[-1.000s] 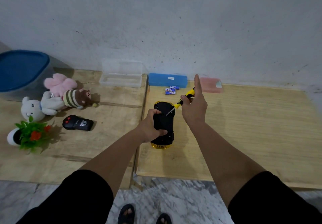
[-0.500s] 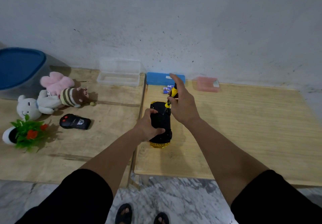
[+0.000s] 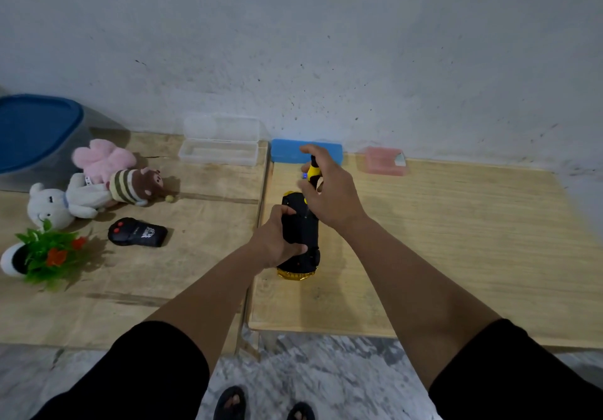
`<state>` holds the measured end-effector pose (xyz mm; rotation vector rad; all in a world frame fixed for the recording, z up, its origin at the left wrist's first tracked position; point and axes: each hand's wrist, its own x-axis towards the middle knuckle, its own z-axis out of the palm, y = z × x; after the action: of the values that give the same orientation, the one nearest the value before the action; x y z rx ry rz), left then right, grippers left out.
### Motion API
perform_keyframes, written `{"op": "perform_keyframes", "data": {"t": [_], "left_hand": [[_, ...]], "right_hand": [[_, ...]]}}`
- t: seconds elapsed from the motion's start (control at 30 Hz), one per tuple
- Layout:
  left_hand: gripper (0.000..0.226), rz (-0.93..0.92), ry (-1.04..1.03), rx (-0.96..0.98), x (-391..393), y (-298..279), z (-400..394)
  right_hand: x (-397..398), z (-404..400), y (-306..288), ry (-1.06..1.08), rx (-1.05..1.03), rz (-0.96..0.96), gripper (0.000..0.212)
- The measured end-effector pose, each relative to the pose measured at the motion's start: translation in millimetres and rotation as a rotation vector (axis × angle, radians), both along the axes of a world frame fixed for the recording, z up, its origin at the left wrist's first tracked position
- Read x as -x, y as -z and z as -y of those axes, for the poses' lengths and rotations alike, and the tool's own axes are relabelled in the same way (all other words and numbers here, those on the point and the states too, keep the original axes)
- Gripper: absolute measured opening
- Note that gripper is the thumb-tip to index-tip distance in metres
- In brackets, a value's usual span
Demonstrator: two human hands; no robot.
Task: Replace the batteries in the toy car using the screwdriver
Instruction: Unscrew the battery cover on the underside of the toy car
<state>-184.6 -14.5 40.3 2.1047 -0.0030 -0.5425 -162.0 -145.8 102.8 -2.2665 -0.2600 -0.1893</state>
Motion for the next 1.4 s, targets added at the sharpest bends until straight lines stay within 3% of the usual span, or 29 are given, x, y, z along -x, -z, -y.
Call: {"op": "perform_keyframes", "data": {"t": [0.17, 0.3, 0.5, 0.63, 0.9, 1.07, 1.23, 1.4], "left_hand": [[0.066, -0.012, -0.026, 0.021, 1.2, 0.5, -3.2], [0.066, -0.010, -0.031, 0.017, 2.3, 2.5, -3.4], [0.065, -0.009, -0.024, 0.000, 1.7, 3.2, 0.9], [0.066, -0.026, -0.039, 0.019, 1.3, 4.7, 1.8], [0.063, -0.042, -0.077, 0.078, 1.1, 2.1, -1.6], [0.064, -0.033, -0.062, 0.074, 2.6, 2.2, -3.6], [0.063, -0.042, -0.083, 0.103, 1.5, 1.6, -1.4], [0.064, -0.051, -0.126, 0.127, 0.3, 3.8, -9.6]], "right_hand": [[-2.5, 4.8, -0.7, 0.090, 0.026, 0.059, 0.038], [-1.3, 3.1, 0.9, 0.038, 0.086, 0.035, 0.048], [-1.6, 1.5, -1.6, 0.060, 0.082, 0.094, 0.040], [-2.3, 1.3, -0.9, 0.028, 0.122, 0.053, 0.049], [-2.8, 0.7, -7.2, 0.037, 0.118, 0.082, 0.036], [-3.1, -1.7, -6.6, -0.025, 0.132, 0.021, 0.046], [-3.3, -4.0, -8.7, 0.034, 0.081, 0.079, 0.037], [-1.1, -2.5, -8.0, 0.050, 0.032, -0.005, 0.050]]}}
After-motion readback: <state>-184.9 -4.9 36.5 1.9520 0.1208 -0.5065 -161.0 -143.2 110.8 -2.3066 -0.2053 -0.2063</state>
